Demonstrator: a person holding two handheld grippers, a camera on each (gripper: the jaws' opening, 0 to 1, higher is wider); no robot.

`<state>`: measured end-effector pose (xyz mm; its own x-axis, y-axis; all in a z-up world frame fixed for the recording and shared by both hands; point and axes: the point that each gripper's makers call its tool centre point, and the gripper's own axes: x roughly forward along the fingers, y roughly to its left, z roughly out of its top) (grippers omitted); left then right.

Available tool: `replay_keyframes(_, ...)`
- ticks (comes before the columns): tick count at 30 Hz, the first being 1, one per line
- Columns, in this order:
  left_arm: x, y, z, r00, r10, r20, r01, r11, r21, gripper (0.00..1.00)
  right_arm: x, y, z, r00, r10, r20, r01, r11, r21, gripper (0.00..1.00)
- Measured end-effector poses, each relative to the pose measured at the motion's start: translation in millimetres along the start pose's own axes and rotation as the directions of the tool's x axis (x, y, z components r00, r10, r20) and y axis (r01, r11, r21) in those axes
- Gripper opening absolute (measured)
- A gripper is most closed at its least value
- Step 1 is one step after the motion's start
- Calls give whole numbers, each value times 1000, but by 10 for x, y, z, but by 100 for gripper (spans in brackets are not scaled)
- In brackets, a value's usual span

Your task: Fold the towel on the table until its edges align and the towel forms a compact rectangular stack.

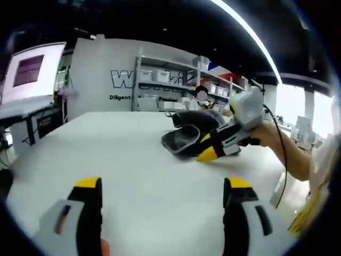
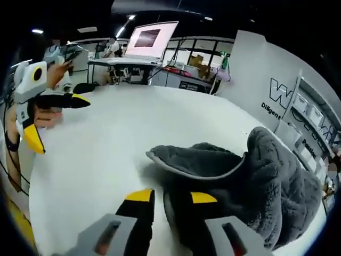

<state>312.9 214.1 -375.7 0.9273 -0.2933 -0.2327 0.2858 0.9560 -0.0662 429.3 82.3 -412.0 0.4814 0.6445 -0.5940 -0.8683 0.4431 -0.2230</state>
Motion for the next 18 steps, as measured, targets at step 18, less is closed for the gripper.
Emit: replay_keyframes(18,-22,20,36,1000,9,5,-9,1000,3,99,-216,-126,158,996,21,82,-28,996,81,5)
